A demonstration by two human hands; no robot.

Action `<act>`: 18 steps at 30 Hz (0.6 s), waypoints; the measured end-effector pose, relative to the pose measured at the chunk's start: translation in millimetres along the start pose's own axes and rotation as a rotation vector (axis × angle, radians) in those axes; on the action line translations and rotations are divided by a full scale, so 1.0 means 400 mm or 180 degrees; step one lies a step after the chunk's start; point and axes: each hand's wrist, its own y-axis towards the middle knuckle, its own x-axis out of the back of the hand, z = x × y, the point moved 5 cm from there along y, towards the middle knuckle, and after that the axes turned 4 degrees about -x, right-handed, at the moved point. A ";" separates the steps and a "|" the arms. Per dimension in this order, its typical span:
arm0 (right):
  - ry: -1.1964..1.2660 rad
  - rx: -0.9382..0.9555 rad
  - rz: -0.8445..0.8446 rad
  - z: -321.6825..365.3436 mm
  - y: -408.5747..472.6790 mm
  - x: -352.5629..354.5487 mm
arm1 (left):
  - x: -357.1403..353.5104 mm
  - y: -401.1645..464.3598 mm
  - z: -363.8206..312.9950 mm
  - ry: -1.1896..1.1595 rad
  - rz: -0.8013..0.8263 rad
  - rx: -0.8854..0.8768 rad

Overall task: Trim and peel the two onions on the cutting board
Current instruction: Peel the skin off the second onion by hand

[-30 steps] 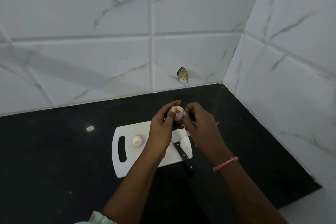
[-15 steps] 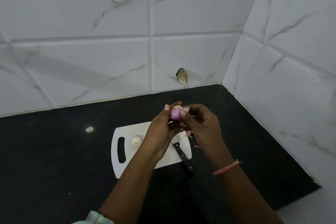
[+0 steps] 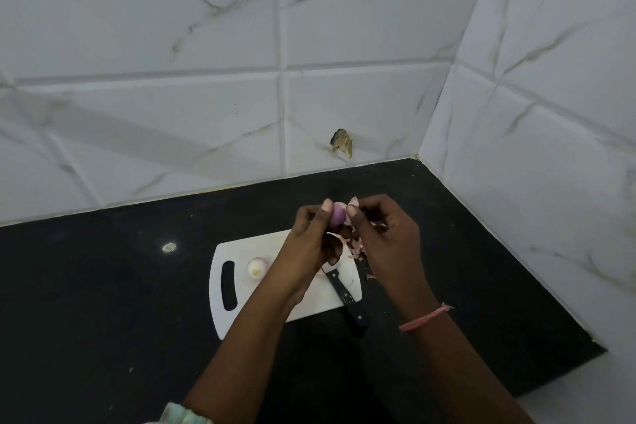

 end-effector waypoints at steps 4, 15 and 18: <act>0.0167 -0.0255 0.0087 -0.012 0.007 0.004 | 0.007 0.010 0.010 -0.0332 -0.0214 0.0367; 0.1761 -0.1814 -0.0088 -0.069 0.009 0.018 | -0.004 0.002 0.016 -0.0896 -0.0147 0.0635; 0.2588 -0.2514 -0.0276 -0.106 0.008 0.021 | -0.004 -0.002 0.014 -0.1076 -0.0056 0.0640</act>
